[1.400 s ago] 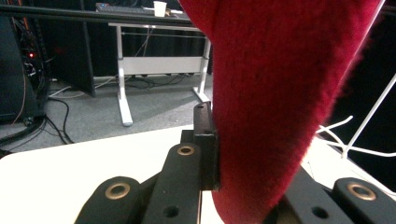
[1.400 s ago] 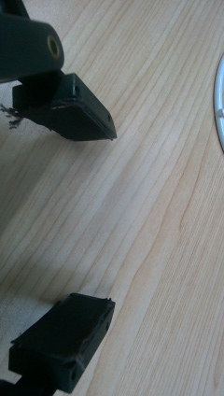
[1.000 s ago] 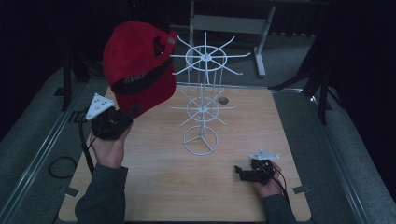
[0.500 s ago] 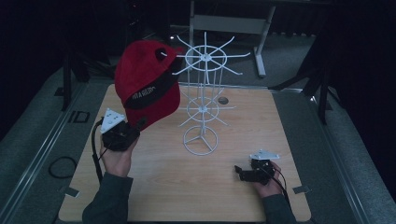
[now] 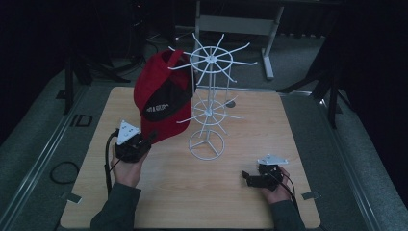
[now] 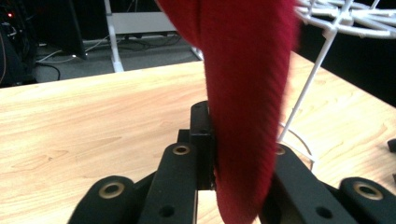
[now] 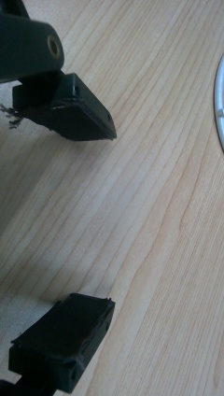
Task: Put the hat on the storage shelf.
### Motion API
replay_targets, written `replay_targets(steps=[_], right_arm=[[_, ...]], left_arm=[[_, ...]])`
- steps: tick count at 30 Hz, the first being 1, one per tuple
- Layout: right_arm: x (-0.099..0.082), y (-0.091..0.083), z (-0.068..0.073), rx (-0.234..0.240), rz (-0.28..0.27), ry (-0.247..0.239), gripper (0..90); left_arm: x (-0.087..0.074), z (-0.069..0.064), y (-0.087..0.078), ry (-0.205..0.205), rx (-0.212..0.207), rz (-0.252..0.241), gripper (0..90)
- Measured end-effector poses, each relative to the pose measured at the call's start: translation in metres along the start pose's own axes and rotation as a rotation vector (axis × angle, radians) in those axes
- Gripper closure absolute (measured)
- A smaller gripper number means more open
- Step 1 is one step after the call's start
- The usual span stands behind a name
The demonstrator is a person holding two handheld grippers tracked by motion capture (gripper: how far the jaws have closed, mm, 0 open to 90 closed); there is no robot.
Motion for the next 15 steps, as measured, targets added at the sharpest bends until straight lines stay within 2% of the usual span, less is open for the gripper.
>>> replay_targets(steps=[4,6,8,10,15], right_arm=[[0.0,0.0,0.0002,0.001,0.0,0.002,15.0],[0.0,0.0,0.0001,0.001,0.0,0.001,15.0],[0.0,0.0,0.0002,0.001,0.0,0.002,15.0],[-0.0001,0.0001,0.0,0.001,0.0,0.0,15.0],[0.0,0.0001,-0.0001,0.0,-0.001,-0.001,15.0]], left_arm=[[-0.0025,-0.0002,0.0007,0.014,-0.003,0.004,77.9],[-0.0029,0.0001,-0.0003,0.014,-0.008,0.003,67.9],[-0.0039,0.0009,-0.0019,0.01,-0.026,0.007,62.7],[-0.0044,0.0013,-0.0024,0.011,-0.025,0.008,58.8],[-0.0081,0.0085,-0.0028,-0.033,-0.019,0.029,50.3]])
Point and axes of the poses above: each handheld gripper's, and its own axes: y roughly forward along the jaws, x roughly out of its top, z roughly to its left, the point moved 4 cm from there along y, roughly forward along the jaws, and after that the axes turned 2 degrees about -x, right-handed, at the moved point
